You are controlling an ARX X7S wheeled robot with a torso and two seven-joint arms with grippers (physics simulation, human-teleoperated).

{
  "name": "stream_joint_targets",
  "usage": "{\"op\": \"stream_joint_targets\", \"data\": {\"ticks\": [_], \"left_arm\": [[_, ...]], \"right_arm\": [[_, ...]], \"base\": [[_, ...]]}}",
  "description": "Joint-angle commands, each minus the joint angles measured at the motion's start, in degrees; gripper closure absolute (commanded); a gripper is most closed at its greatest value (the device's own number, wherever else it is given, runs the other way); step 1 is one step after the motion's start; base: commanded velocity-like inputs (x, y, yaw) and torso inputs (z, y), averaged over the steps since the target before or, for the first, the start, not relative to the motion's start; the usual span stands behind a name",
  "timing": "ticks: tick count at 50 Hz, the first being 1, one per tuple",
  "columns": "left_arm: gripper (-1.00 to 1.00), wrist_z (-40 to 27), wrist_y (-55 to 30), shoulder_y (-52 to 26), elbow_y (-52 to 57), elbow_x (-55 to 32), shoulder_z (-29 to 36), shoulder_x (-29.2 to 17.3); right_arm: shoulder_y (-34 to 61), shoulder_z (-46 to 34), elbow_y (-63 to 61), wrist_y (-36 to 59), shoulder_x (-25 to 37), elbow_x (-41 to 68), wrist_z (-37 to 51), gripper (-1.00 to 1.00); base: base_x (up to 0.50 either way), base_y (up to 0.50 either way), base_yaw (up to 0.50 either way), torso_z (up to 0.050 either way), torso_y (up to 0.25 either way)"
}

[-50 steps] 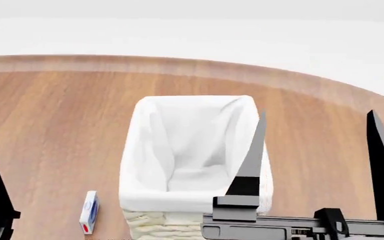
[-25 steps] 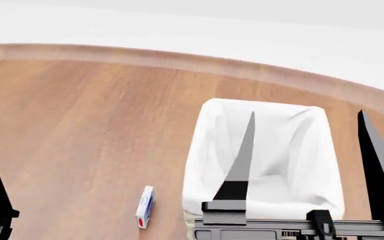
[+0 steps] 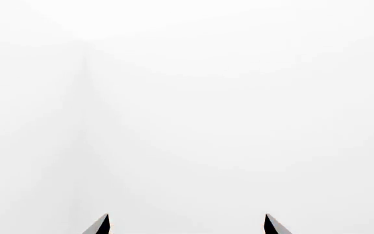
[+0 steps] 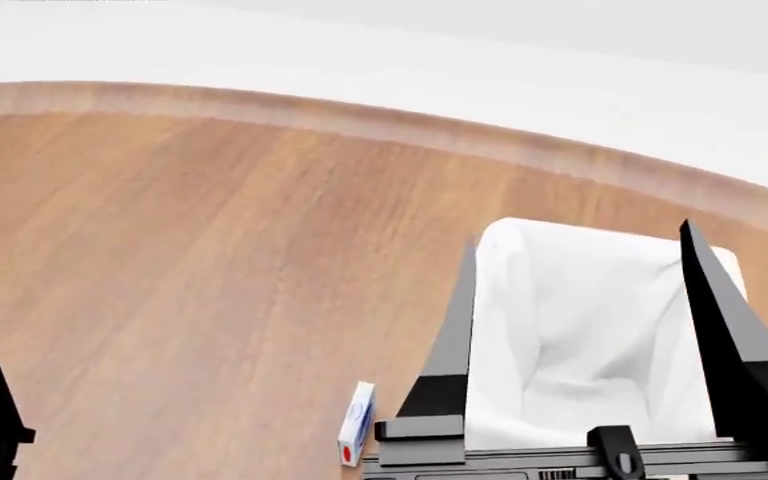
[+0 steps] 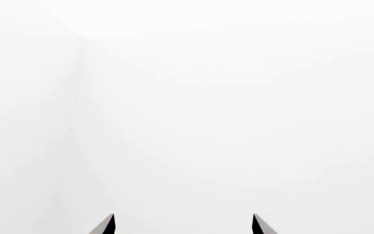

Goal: Pick up the ketchup, and put it in the basket.

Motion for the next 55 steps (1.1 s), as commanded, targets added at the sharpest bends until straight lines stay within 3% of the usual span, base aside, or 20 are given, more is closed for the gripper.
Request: {"op": "stream_joint_targets", "data": {"ticks": [1,5,8,36,45,52,55], "left_arm": [[-1.0,1.11,4.0,2.02,-1.8,0.56,-0.22,0.27],[-1.0,-0.35,0.79,-0.07,-0.21,-1.94,-0.96,-0.36],[-1.0,0.85,3.83,1.77,-1.97,0.49,-0.03,0.09],[-1.0,0.13,4.17,1.71,-1.91,1.15,0.45,-0.39],[-1.0,-1.92,-0.46,-0.95,0.94,-1.22,0.14,-1.5],[-1.0,-0.62,3.53,1.45,-1.11,1.65,1.34,-1.19],[-1.0,-2.03,0.32,-0.76,0.77,-1.35,0.35,-1.76]], "right_arm": [[0.0,-0.84,0.56,-1.84,0.43,0.24,-0.29,-1.0],[0.05,-0.93,0.61,-2.08,0.61,0.37,-0.19,-1.0],[0.35,-1.06,0.49,-1.95,0.7,0.61,-0.04,-1.0],[0.78,-2.21,1.06,-2.98,1.6,0.95,0.6,-1.0],[1.39,-2.77,0.91,-2.43,1.74,1.18,0.99,-1.0],[1.46,-3.25,0.98,-2.69,1.94,0.97,1.0,-1.0],[1.58,-3.4,0.92,-2.66,2.02,1.02,1.09,-1.0]], "base": [[0.0,0.0,0.0,0.05,0.0],[0.0,0.0,0.0,0.05,0.0],[0.0,0.0,0.0,0.05,0.0],[0.0,0.0,0.0,0.05,-0.001],[0.0,0.0,0.0,0.044,-0.166],[0.0,0.0,0.0,0.042,-0.188],[0.0,0.0,0.0,0.042,-0.188]]}}
